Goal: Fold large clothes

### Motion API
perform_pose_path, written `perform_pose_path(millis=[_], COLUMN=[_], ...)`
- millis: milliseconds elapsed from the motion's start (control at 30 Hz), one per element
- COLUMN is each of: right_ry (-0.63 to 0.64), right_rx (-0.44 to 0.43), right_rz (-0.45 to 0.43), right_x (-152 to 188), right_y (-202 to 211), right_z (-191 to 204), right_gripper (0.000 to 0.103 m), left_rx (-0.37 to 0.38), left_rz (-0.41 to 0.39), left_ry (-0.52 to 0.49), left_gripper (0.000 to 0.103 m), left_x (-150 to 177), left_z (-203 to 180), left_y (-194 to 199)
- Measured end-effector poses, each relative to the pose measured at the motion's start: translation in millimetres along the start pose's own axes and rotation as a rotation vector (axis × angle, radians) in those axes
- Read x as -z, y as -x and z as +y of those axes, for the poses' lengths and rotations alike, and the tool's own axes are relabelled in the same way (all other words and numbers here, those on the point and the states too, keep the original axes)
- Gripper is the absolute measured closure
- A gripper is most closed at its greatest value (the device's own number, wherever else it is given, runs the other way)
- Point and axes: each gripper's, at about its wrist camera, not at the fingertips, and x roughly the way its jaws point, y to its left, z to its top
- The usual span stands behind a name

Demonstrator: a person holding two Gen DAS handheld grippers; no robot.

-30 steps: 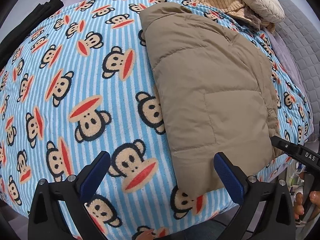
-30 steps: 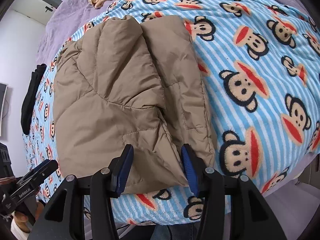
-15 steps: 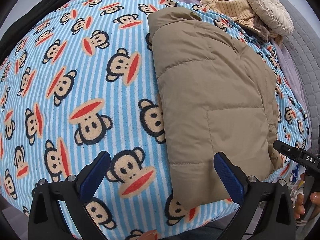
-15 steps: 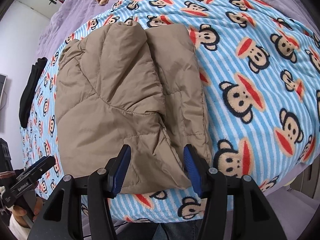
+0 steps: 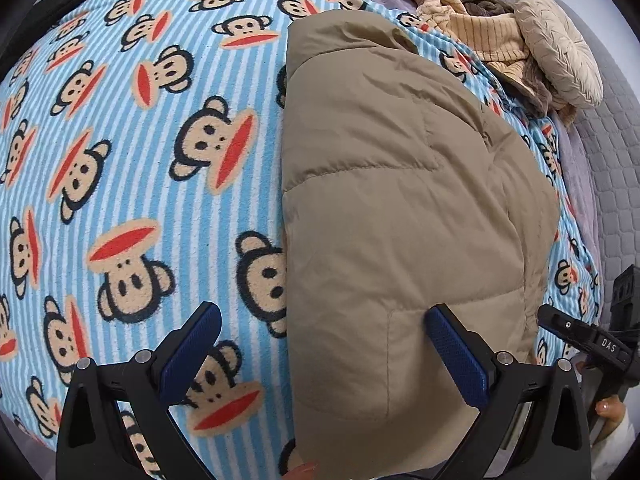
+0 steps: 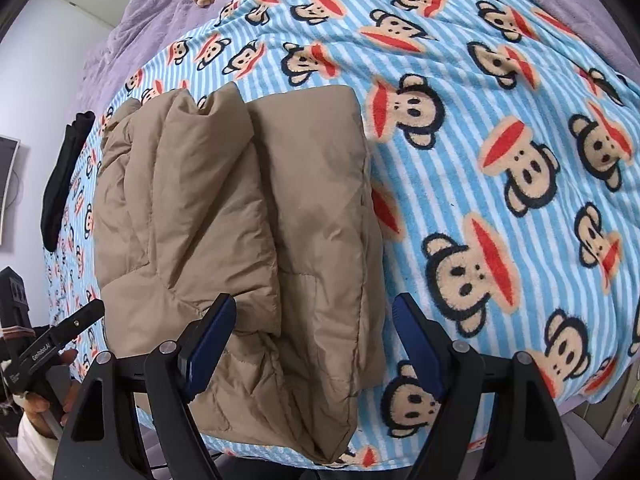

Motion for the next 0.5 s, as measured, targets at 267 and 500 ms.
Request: perform_pose_path(millis=[267, 500], right_ry=[0.009, 0.050], right_rx=[-0.104, -0.260], right_rz=[0.083, 0.103], right_x=[-21.2, -39.4], right_y=[-23.5, -29.6], right_z=[-17.7, -7.4], right_gripper=[0.017, 0.017], left_rx=[0.075, 0.226], left_rz=[0.028, 0.077], left_ry=[0.010, 0.015], left_gripper=[0.000, 0.000], left_x=[-26.5, -40.5], left_z=[5.6, 5.2], left_y=[-18.0, -34.9])
